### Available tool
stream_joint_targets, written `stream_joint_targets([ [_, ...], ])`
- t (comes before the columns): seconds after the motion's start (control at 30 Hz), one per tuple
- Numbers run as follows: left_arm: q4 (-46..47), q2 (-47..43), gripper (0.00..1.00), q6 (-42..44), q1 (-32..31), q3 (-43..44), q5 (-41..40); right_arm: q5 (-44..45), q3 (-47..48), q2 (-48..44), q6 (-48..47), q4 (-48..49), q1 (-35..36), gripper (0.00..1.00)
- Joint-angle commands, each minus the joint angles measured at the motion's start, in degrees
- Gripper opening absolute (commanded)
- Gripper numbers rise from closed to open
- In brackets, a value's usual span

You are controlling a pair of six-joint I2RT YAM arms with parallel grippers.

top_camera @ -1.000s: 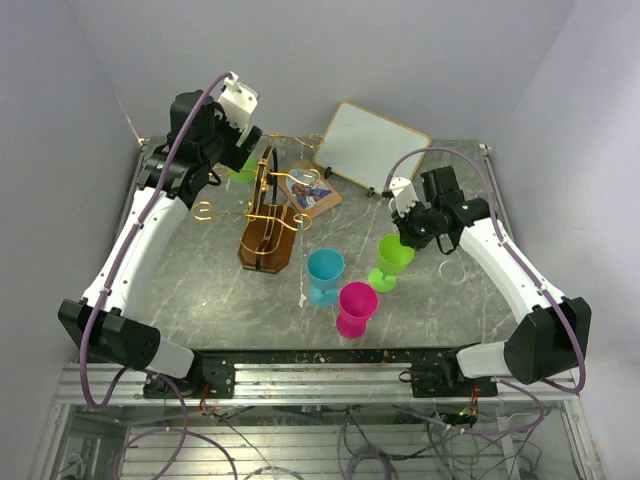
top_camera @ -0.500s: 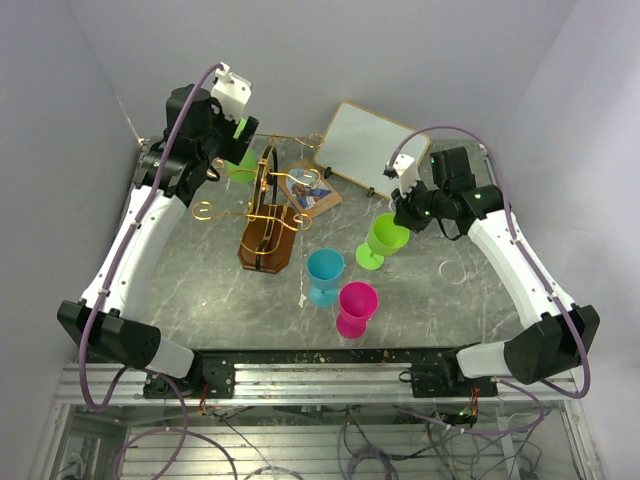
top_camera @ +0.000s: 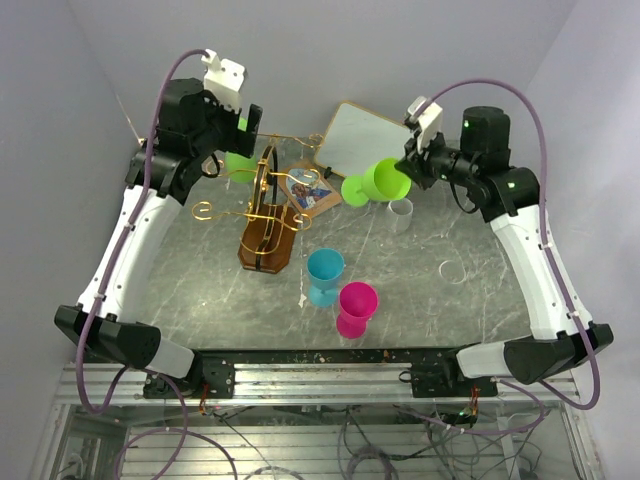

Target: Place the wine glass upside down on the wine glass rack

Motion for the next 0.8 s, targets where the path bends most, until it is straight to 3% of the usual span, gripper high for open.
stream_joint_targets([
  [0.0,3.12,0.03,1.00,-9.99,-0.26,3.47,11.71,3.50,5.35,1.00,3.07,6.93,0.21,0.00],
  [0.47,15.36,9.83,0.90,-35.16,-1.58,8.78,33.33,4.60,18.45,4.83,9.98,12.31,0.15,0.00],
  [0.77,25.60,15.03,0.79,-43.46,-3.82,6.44,38.94,1.55,19.84,4.88,14.06,12.88,0.21,0.00],
])
